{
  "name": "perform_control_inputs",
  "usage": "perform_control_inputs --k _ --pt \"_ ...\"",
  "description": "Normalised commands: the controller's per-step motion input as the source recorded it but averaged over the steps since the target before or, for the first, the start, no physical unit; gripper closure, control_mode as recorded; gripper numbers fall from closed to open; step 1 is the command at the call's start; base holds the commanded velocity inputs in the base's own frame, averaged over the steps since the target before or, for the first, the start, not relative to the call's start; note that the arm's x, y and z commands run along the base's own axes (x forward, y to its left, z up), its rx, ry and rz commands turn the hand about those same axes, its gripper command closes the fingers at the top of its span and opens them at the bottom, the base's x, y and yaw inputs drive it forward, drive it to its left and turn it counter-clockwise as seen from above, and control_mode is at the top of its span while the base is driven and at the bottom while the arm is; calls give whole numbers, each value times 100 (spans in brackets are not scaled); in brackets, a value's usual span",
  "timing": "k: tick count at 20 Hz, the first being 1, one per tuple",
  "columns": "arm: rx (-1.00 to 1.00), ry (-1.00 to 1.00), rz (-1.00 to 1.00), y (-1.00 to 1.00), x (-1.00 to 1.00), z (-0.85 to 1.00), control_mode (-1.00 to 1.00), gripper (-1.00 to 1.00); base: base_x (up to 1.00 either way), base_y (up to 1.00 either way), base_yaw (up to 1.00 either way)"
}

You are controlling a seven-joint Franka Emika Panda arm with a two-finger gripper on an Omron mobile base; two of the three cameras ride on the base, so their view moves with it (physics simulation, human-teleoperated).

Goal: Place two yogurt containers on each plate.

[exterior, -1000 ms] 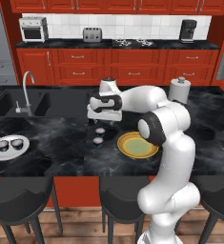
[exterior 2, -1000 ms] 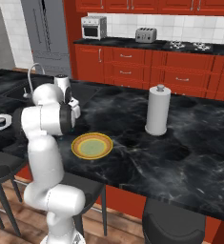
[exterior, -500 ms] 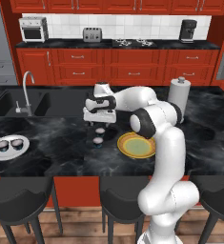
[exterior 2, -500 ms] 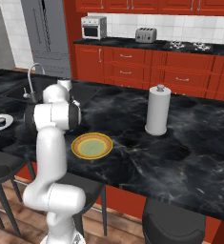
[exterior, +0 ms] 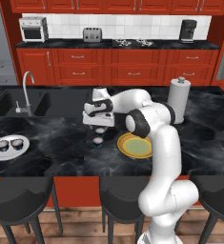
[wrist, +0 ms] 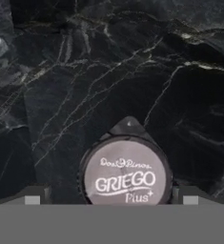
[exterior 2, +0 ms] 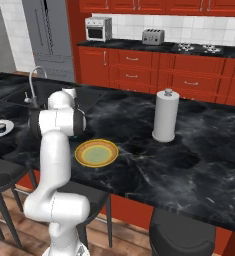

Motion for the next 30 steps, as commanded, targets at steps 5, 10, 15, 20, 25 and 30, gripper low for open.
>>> perform_control_inputs --k 5,10,15,20,25,30 --pt "0 0 -8 -15 0 0 -100 -100 0 0 0" --pt "0 2 -7 16 0 -24 -100 -100 0 0 0" --pt "0 0 -3 0 0 -19 -100 -100 0 0 0" --pt "0 0 -2 0 0 -15 -100 -100 0 0 0" --pt "0 0 -1 0 0 -22 -100 -100 0 0 0" --pt "0 -1 -1 0 -2 -6 -100 100 0 0 0"
